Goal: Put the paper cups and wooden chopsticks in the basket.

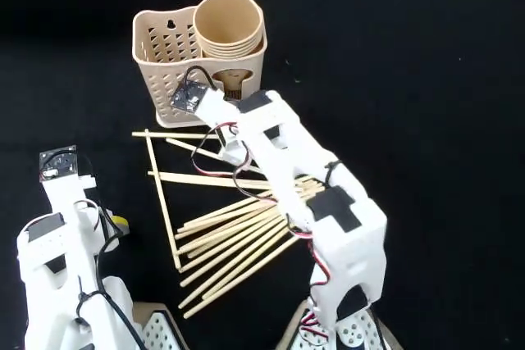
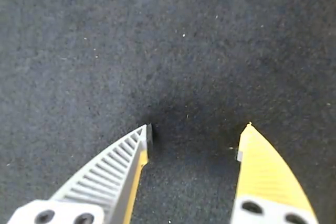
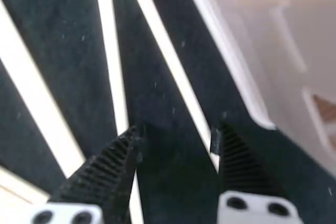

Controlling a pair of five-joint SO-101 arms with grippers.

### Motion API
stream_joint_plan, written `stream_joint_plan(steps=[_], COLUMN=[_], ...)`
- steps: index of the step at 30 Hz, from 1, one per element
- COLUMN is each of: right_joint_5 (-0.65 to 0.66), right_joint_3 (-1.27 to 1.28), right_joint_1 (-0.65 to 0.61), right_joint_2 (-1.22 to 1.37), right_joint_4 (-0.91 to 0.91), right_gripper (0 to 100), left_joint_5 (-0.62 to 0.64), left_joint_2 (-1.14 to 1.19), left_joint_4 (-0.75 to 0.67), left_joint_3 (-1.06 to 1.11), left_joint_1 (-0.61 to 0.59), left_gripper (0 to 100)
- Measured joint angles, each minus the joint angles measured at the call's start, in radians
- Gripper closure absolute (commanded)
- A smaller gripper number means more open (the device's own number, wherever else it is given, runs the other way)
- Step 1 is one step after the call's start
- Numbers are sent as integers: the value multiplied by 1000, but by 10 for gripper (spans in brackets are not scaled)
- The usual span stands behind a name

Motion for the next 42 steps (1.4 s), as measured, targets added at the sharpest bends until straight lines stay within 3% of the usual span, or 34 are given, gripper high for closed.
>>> stream_joint_plan(steps=[4, 10, 27, 33, 42], right_joint_5=[0, 0, 0, 23, 29], right_joint_3=[-41, -57, -52, -6, 17], right_joint_1=[0, 0, 0, 0, -28], right_joint_2=[46, 44, -48, -48, -48], right_joint_4=[2, 40, 230, 222, 184], right_gripper=[802, 989, 978, 799, 794], left_joint_5=[0, 0, 0, 0, 0], left_joint_2=[0, 0, 0, 0, 0], left_joint_4=[0, 0, 0, 0, 0], left_joint_3=[0, 0, 0, 0, 0], left_joint_1=[0, 0, 0, 0, 0], left_gripper=[718, 718, 718, 718, 718])
